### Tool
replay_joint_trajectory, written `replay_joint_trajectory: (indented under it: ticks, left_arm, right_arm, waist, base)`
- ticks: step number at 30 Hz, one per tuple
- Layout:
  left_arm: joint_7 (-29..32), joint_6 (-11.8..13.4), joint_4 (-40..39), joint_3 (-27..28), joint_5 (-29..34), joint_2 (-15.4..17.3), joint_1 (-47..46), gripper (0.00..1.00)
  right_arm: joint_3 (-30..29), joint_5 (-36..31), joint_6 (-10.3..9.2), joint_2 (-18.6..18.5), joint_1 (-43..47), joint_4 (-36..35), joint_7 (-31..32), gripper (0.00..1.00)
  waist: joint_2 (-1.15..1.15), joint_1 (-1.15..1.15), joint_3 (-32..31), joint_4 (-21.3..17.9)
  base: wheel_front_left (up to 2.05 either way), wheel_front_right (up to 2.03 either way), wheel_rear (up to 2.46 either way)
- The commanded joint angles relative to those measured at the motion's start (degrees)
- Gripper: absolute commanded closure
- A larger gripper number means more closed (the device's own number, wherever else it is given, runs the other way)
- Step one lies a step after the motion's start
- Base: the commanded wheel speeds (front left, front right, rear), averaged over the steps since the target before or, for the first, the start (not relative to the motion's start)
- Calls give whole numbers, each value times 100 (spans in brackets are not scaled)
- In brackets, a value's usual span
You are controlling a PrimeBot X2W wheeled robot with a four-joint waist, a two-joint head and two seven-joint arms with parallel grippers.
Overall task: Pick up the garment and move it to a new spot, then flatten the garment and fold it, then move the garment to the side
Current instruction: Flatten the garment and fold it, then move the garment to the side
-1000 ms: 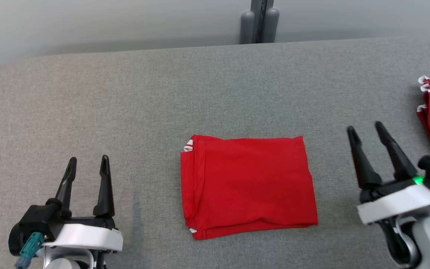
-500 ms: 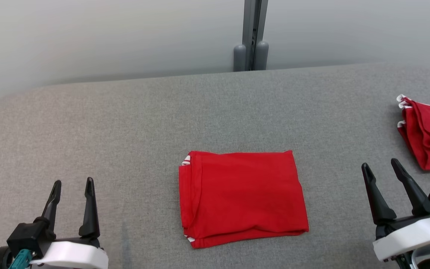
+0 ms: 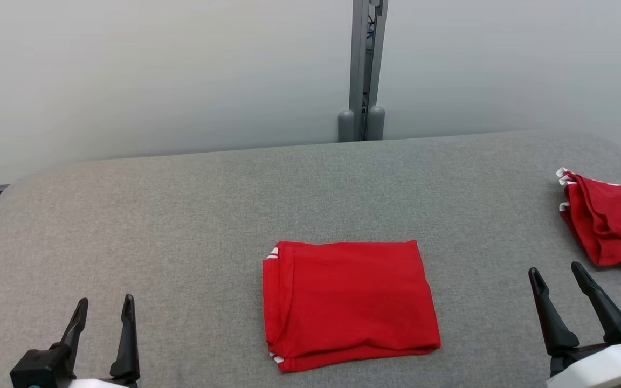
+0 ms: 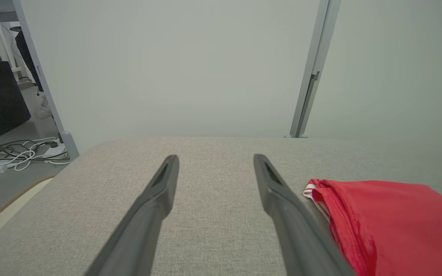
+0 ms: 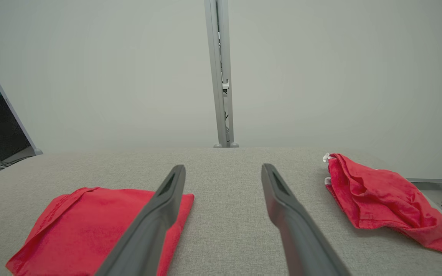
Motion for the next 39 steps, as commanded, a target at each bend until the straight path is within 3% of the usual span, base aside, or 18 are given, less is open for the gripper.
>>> replay_joint_trajectory:
  ticks: [1, 10, 39]
  left_arm:
    - [19, -5, -27, -4, -2, 47, 48, 0]
    - [84, -131, -184, -81, -52, 172, 181, 0]
    - [124, 66, -351, -163, -32, 225, 161, 0]
  right_arm:
    - [-25, -27, 1, -7, 44, -32, 27, 0]
    - [-87, -72, 1, 10, 210, -156, 191, 0]
    - [-146, -88, 1, 27, 226, -178, 249, 0]
  waist:
    - [0, 0, -30, 6]
    - [0, 0, -129, 48]
    - [0, 0, -131, 144]
  base:
    - [0, 0, 0]
    - [0, 0, 0]
    - [0, 0, 0]
